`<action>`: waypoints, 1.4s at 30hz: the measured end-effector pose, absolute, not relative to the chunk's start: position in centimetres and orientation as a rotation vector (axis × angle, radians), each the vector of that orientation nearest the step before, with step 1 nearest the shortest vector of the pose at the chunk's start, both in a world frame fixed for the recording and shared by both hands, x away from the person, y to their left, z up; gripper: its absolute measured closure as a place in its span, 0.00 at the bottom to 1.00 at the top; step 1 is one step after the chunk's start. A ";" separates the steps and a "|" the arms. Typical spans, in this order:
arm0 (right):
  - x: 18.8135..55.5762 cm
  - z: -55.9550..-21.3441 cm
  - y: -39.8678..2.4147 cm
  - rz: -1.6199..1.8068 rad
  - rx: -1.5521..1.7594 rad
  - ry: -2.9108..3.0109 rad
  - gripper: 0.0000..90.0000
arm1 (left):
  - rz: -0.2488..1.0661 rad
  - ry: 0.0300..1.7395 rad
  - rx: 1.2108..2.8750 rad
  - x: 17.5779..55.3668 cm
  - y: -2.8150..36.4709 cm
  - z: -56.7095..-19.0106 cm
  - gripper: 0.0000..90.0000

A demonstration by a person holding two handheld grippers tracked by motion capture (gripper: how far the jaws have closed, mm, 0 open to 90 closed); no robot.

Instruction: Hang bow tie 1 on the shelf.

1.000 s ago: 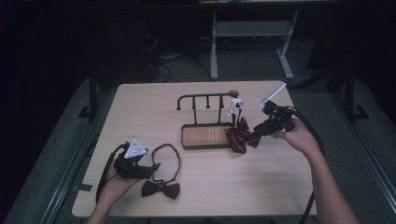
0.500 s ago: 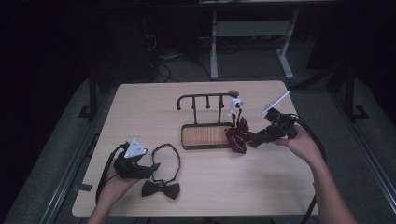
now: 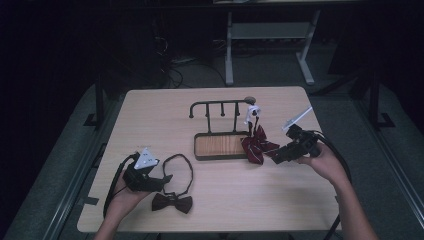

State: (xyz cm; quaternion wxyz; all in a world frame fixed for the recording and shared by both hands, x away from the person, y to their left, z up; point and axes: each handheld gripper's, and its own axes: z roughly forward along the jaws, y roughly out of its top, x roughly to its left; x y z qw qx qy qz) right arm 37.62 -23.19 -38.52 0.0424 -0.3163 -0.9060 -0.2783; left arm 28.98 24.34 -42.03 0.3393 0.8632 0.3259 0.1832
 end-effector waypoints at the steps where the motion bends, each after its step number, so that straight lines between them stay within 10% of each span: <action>1: 37.6 -38.5 -23.2 -0.851 -0.968 -2.772 0.62 | 0.475 0.852 2.246 29.0 24.3 -42.1 0.31; 42: 33.2 -41.2 -24.6 -0.945 -0.986 -2.759 0.61 | 0.469 0.864 2.259 29.2 24.3 -42.3 0.31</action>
